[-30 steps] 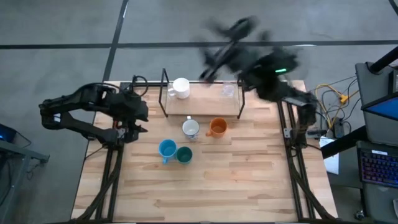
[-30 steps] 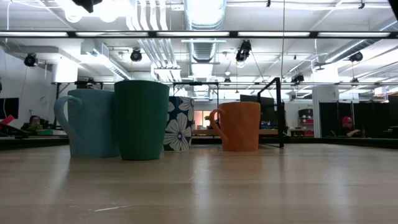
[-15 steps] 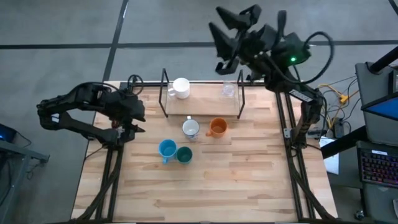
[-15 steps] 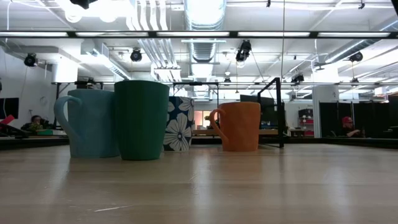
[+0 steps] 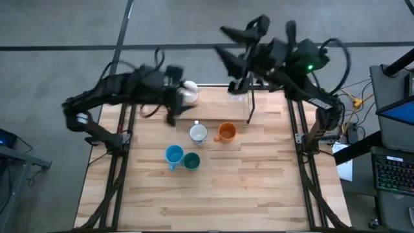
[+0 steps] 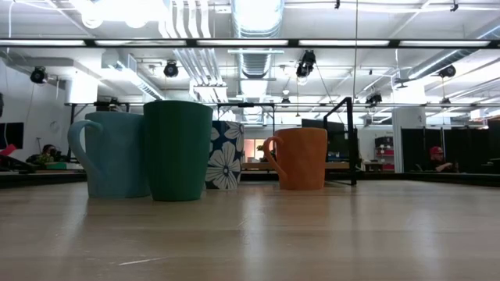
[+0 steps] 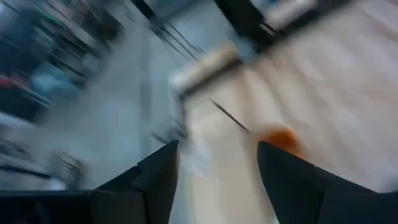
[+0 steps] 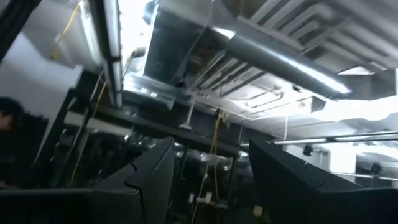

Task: Stack small to large cups/mugs on shelf
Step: Put the light blue mug on the shelf

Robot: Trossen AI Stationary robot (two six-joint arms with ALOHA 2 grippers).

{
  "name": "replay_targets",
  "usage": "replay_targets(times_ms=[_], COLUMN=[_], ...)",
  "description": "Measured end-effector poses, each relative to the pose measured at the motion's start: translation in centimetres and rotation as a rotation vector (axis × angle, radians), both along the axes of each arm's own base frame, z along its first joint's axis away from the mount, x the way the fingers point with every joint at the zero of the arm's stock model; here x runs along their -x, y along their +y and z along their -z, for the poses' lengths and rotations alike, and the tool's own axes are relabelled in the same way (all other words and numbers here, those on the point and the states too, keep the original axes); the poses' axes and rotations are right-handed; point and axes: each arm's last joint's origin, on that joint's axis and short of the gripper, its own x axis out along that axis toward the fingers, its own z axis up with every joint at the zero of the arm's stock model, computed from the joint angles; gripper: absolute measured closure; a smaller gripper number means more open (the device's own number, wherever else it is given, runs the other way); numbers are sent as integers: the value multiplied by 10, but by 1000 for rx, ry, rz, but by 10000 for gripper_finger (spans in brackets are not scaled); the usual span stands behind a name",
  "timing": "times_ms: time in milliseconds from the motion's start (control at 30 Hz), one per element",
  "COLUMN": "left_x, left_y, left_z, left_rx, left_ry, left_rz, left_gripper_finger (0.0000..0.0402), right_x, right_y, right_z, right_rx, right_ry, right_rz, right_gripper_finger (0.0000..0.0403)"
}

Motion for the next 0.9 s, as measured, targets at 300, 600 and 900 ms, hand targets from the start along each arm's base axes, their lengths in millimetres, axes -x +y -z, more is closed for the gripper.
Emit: replay_targets(times_ms=[300,600,900], left_x=[-108,-181,-249], left_y=[63,54,85], left_z=[-11,14,141], left_rx=[-50,-49,230], left_ry=[-225,-558,-191], left_rz=[17,466,384], left_gripper_finger=[201,201,201], right_x=[75,102,90], right_y=[39,46,49], right_z=[-38,-38,-28], right_rx=[105,67,44], right_ry=[-166,-31,80], right_rz=[-33,19,-6], right_gripper_finger=[202,202,202])
